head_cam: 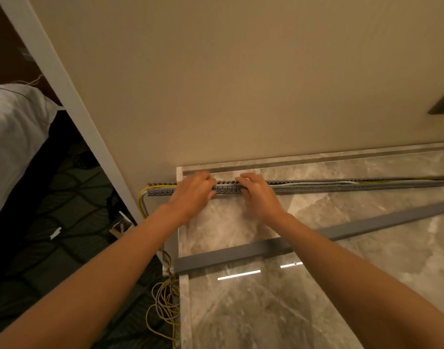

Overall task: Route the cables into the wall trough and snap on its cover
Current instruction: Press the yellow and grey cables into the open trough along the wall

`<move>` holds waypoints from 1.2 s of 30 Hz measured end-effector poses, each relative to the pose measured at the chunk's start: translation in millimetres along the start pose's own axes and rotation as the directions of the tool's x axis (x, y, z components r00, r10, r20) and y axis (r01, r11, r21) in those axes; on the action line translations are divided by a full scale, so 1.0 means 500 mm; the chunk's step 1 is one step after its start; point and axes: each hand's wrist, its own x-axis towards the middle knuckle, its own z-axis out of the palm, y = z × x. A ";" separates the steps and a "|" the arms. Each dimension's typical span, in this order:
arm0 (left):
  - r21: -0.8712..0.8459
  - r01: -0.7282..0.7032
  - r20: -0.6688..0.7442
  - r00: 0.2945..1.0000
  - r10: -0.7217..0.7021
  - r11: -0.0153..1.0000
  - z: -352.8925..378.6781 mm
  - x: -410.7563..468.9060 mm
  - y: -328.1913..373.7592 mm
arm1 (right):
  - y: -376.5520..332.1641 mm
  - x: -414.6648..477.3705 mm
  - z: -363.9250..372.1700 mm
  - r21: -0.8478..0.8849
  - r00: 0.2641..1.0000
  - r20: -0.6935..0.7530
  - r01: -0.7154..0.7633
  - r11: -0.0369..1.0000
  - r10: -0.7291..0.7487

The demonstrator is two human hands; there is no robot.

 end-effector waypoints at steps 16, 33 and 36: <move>0.283 -0.008 0.100 0.995 -0.021 0.959 0.005 0.055 0.103 | 0.046 -0.016 -0.068 -0.009 0.976 0.178 -0.122 0.992 0.122; 0.003 -0.129 0.136 0.982 0.128 0.992 0.026 0.235 0.540 | 0.466 -0.165 -0.259 -0.003 0.937 0.062 -0.345 0.939 0.345; -0.013 -0.145 0.145 0.979 0.145 0.989 0.052 0.286 0.655 | 0.589 -0.182 -0.301 -0.005 0.934 0.066 -0.352 0.936 0.351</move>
